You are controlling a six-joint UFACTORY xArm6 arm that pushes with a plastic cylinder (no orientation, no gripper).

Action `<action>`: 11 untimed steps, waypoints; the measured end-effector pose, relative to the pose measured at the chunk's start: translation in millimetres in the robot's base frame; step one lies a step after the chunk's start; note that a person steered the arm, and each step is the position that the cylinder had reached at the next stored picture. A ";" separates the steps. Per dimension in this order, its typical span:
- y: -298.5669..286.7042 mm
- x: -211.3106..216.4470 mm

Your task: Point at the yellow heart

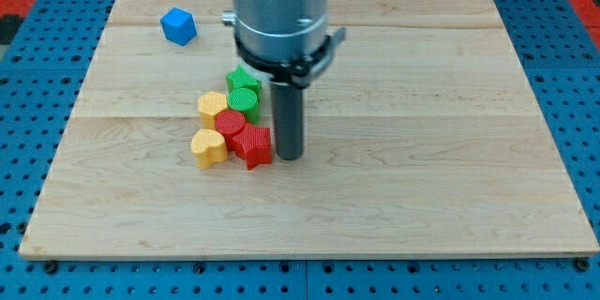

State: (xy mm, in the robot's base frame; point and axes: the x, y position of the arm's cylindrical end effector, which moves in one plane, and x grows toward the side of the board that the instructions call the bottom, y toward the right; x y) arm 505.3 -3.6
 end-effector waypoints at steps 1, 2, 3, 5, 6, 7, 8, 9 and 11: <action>-20.9 2.2; -47.4 2.1; -29.9 10.1; -95.9 66.1; -100.7 42.8; -107.4 33.4; -113.9 39.7; -126.3 37.2; -77.9 10.7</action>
